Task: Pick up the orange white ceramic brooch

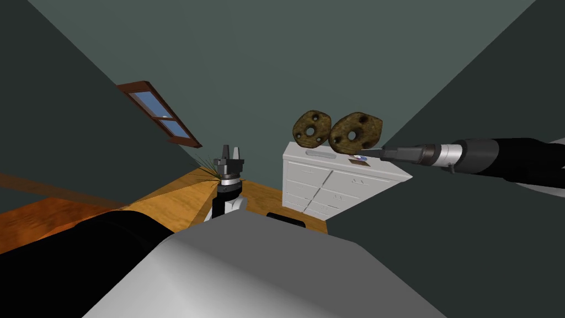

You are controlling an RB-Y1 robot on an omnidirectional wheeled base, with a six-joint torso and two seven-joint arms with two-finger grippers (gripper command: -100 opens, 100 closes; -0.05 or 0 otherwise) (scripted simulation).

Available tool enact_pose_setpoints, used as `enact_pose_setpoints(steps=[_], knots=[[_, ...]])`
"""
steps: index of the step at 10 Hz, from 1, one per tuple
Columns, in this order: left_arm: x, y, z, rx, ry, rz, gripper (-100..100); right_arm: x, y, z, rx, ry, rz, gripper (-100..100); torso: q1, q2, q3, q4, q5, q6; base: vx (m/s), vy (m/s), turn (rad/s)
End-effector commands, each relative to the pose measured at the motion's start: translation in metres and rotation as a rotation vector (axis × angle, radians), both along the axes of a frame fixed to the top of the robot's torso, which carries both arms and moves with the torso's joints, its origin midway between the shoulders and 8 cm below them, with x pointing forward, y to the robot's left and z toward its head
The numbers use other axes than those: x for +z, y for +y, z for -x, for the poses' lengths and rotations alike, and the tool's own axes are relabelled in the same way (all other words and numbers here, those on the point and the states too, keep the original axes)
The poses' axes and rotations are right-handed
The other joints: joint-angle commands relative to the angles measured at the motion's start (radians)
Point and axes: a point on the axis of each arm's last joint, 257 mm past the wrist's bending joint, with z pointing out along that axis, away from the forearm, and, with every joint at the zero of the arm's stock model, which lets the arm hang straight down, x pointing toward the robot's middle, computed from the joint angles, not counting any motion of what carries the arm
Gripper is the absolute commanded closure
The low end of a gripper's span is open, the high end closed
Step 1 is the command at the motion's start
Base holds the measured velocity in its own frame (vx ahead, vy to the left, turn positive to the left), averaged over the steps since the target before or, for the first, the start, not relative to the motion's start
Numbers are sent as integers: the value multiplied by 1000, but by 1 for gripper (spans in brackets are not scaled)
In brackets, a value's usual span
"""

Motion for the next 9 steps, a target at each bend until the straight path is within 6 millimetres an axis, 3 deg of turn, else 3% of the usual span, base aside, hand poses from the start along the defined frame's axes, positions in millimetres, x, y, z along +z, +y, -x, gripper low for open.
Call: enact_pose_setpoints(steps=[1,9], knots=[[0,0,0,0,0,0,0,1,5,-2,22,15,48,-100,0,0,0,0,0,0,22,-28,33],[0,0,0,0,0,0,0,3,30,-11,113,72,256,-100,-1,0,0,0,-1,0,15,-25,22]])
